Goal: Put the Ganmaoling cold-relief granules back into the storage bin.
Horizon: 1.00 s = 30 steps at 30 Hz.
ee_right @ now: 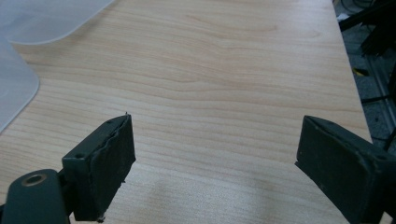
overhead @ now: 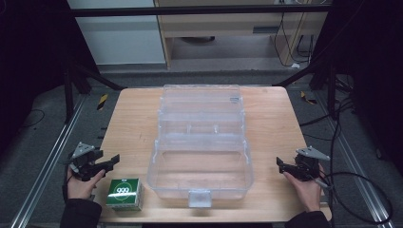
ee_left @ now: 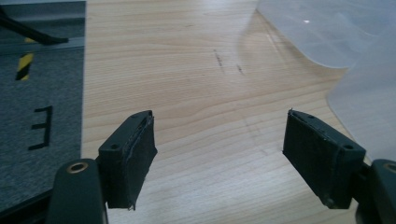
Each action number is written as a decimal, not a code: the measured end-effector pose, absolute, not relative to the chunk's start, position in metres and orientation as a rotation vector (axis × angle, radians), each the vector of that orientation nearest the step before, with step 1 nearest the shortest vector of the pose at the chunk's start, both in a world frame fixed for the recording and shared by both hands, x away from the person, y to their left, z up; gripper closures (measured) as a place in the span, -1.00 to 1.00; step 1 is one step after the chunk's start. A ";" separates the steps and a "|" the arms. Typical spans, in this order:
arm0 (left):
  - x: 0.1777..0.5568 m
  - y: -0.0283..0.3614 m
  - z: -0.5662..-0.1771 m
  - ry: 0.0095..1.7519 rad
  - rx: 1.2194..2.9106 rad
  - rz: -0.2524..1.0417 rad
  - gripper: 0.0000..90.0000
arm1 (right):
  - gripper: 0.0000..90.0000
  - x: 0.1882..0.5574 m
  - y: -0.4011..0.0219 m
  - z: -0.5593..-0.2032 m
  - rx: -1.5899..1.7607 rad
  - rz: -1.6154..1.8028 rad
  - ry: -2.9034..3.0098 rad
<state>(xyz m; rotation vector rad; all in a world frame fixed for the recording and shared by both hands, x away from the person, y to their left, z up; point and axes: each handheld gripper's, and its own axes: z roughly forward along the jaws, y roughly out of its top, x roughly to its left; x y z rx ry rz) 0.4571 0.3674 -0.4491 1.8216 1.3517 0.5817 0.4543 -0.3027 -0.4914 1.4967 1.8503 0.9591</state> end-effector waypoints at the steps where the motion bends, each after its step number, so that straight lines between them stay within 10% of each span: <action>1: 0.458 0.367 -0.449 1.338 1.833 0.571 -0.46 | -0.75 0.454 -0.303 -0.491 1.497 0.959 1.850; 30: 0.445 0.362 -0.384 0.935 2.184 0.406 -0.56 | -0.82 0.443 -0.300 -0.484 1.440 0.917 1.855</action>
